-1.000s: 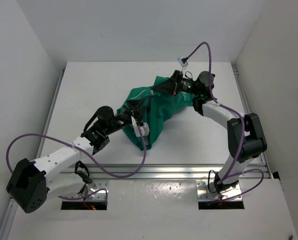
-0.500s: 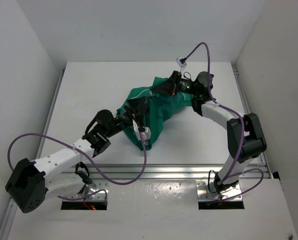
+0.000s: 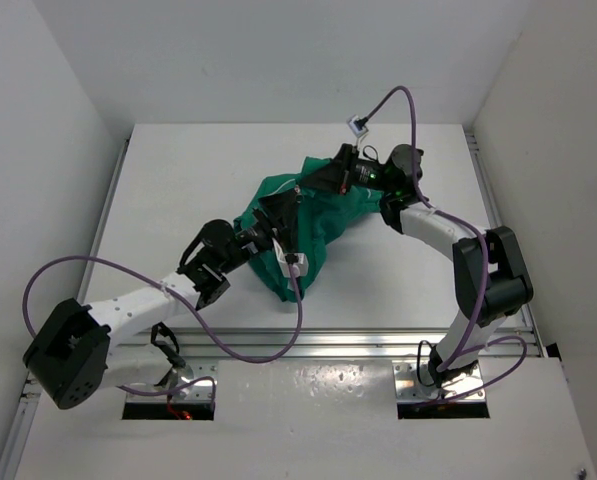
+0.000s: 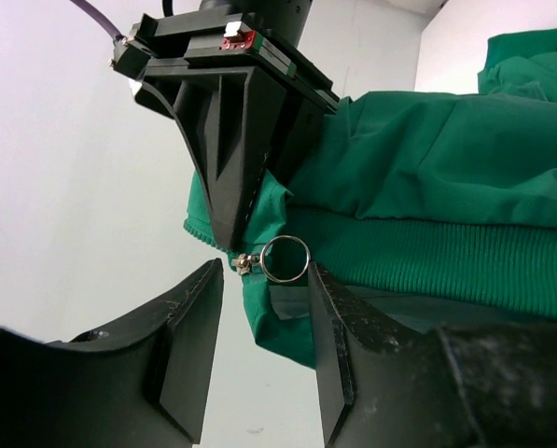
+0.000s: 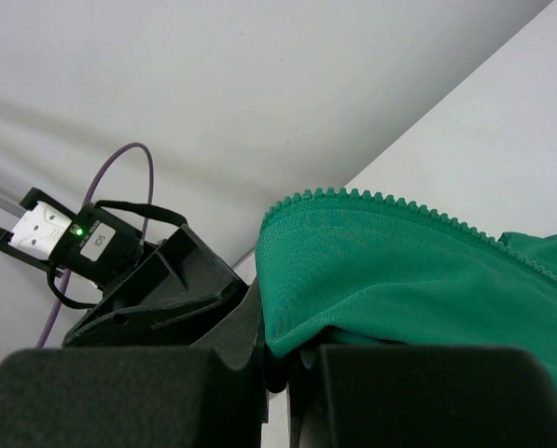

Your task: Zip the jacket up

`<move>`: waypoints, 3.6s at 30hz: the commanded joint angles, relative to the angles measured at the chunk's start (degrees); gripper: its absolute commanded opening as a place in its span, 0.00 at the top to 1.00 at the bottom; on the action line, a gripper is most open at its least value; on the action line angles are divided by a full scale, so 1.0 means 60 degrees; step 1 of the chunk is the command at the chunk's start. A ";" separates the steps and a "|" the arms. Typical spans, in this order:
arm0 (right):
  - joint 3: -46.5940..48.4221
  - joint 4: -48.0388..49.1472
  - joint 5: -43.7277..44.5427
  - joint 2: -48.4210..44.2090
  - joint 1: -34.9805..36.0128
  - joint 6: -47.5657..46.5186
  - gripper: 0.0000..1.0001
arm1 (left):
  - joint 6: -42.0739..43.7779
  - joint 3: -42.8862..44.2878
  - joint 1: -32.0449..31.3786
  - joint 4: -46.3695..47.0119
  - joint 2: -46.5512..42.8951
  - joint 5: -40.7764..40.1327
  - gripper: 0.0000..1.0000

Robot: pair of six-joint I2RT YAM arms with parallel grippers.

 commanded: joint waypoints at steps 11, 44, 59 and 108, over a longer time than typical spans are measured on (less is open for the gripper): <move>0.0312 0.0415 0.0110 -0.0153 0.0154 0.0082 1.00 | 0.0391 -0.0158 -0.0095 0.0837 0.0157 0.0143 0.53; 0.0253 0.0591 0.0052 -0.0094 0.0197 0.0170 1.00 | 0.0742 -0.0158 -0.0183 0.1247 0.0377 0.0041 0.68; 0.0283 0.0606 0.0037 -0.0094 0.0242 0.0185 1.00 | 0.1196 -0.0172 -0.0183 0.1158 0.0405 0.0144 0.55; 0.0341 0.0679 -0.0124 0.0140 0.0403 -0.0152 1.00 | -0.0818 0.0588 0.0021 -0.0977 -0.0721 0.0509 1.00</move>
